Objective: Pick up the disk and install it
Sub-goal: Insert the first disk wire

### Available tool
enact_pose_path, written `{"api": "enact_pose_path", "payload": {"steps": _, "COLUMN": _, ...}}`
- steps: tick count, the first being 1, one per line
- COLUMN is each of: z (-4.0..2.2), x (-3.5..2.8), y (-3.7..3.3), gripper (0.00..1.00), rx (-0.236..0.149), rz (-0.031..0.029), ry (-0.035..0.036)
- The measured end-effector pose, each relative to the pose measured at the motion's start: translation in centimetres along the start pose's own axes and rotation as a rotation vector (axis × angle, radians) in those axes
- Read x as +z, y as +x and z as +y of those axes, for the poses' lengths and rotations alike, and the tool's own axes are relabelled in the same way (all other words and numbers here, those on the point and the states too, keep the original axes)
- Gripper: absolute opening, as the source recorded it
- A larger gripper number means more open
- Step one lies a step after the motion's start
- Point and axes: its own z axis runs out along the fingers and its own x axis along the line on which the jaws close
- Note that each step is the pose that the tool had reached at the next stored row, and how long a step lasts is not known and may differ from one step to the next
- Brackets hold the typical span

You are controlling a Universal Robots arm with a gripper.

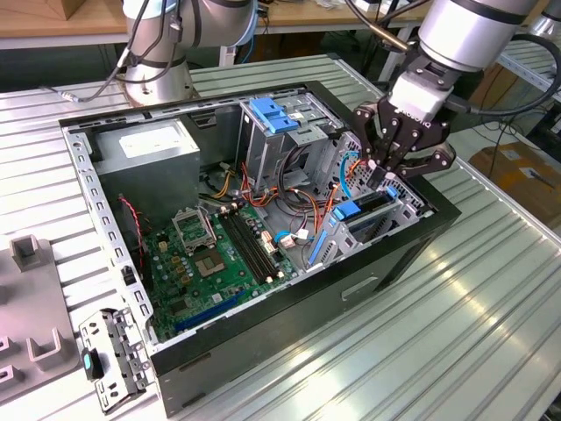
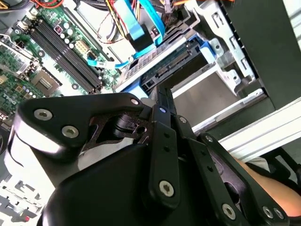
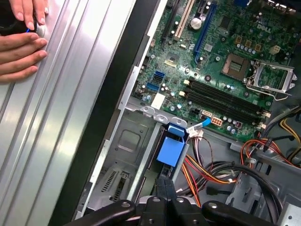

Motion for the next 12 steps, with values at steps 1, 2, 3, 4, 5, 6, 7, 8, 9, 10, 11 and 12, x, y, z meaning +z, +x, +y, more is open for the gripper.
{"api": "enact_pose_path", "payload": {"steps": 1, "z": -0.13, "x": 0.00, "y": -0.04, "gripper": 0.11, "rx": -0.001, "rz": 0.0001, "ry": 0.0000}}
{"api": "enact_pose_path", "payload": {"steps": 2, "z": -0.31, "x": 0.00, "y": -0.09, "gripper": 0.11, "rx": -0.003, "rz": 0.0000, "ry": 0.0000}}
{"api": "enact_pose_path", "payload": {"steps": 3, "z": -0.46, "x": 0.00, "y": -0.14, "gripper": 0.11, "rx": -0.005, "rz": 0.0000, "ry": 0.0000}}
{"api": "enact_pose_path", "payload": {"steps": 4, "z": -0.61, "x": 0.00, "y": -0.18, "gripper": 0.11, "rx": -0.007, "rz": 0.0001, "ry": 0.0000}}
{"api": "enact_pose_path", "payload": {"steps": 5, "z": -0.75, "x": -0.01, "y": -0.22, "gripper": 0.11, "rx": -0.009, "rz": 0.0001, "ry": 0.0000}}
{"api": "enact_pose_path", "payload": {"steps": 6, "z": -0.97, "x": -0.01, "y": -0.30, "gripper": 0.11, "rx": -0.012, "rz": 0.0002, "ry": -0.0001}}
{"api": "enact_pose_path", "payload": {"steps": 7, "z": -1.12, "x": -0.01, "y": -0.36, "gripper": 0.11, "rx": -0.014, "rz": 0.0003, "ry": -0.0001}}
{"api": "enact_pose_path", "payload": {"steps": 8, "z": -1.30, "x": -0.01, "y": -0.42, "gripper": 0.11, "rx": -0.017, "rz": 0.0001, "ry": 0.0000}}
{"api": "enact_pose_path", "payload": {"steps": 9, "z": -1.51, "x": -0.01, "y": -0.50, "gripper": 0.11, "rx": -0.020, "rz": 0.0003, "ry": -0.0001}}
{"api": "enact_pose_path", "payload": {"steps": 10, "z": -1.64, "x": -0.01, "y": -0.55, "gripper": 0.11, "rx": -0.022, "rz": 0.0004, "ry": -0.0001}}
{"api": "enact_pose_path", "payload": {"steps": 11, "z": -1.80, "x": -0.01, "y": -0.60, "gripper": 0.11, "rx": -0.024, "rz": 0.0003, "ry": -0.0001}}
{"api": "enact_pose_path", "payload": {"steps": 12, "z": -1.99, "x": -0.01, "y": -0.67, "gripper": 0.11, "rx": -0.027, "rz": 0.0004, "ry": -0.0001}}
